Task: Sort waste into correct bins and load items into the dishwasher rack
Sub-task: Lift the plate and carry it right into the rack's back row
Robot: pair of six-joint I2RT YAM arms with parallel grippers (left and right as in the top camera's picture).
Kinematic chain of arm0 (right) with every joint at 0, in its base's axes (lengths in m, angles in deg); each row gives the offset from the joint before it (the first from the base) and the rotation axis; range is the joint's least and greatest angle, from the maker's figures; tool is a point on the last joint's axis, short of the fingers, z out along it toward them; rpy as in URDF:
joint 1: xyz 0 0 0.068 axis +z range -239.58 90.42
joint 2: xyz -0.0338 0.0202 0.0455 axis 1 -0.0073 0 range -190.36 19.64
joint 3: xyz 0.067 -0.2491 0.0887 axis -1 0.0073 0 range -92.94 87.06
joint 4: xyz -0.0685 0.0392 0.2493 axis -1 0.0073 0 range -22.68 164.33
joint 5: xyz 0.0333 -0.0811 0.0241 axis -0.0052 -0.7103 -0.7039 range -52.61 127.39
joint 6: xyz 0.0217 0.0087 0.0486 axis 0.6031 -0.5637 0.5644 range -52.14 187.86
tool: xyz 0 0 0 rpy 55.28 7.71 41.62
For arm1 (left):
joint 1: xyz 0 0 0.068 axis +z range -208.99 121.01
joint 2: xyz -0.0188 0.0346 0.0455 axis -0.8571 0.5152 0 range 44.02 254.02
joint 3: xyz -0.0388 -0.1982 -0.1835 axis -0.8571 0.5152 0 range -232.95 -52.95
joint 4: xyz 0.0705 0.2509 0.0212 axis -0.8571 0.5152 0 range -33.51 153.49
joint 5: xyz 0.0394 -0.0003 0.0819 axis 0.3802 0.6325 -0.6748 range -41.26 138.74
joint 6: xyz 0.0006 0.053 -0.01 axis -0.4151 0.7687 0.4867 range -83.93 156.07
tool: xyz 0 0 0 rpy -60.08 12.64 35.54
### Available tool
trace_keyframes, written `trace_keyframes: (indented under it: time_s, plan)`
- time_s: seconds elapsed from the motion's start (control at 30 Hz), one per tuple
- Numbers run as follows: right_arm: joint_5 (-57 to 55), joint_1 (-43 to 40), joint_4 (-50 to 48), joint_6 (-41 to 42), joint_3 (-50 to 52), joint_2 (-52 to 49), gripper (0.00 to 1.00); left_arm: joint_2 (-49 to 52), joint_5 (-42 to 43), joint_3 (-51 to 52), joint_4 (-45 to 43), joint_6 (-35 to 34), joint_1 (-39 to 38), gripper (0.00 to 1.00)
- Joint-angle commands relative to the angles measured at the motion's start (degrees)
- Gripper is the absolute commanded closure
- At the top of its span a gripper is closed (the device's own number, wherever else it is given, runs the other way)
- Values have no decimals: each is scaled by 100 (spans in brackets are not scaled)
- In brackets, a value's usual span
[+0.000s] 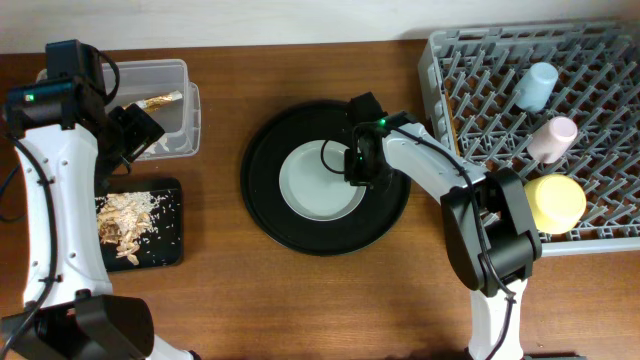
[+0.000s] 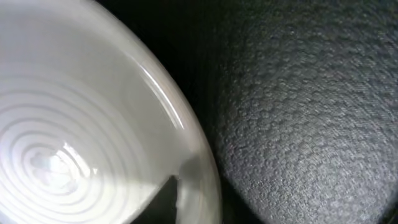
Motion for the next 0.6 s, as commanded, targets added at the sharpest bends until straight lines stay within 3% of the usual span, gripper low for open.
trace_keyframes:
  time_s: [0.0, 0.23, 0.37, 0.57]
  plan:
    - [-59, 17, 63, 24, 55, -74, 94, 9, -4, 4, 4, 7, 31, 1]
    - [-59, -428, 1150, -118, -903, 127, 96, 9, -4, 4, 4, 7, 31, 1]
    - [-221, -990, 2186, -503, -2249, 391, 96, 9, -4, 4, 4, 7, 31, 1]
    - [-1633, -1917, 3536, -487, -4234, 450, 96, 9, -4, 4, 4, 7, 31, 1]
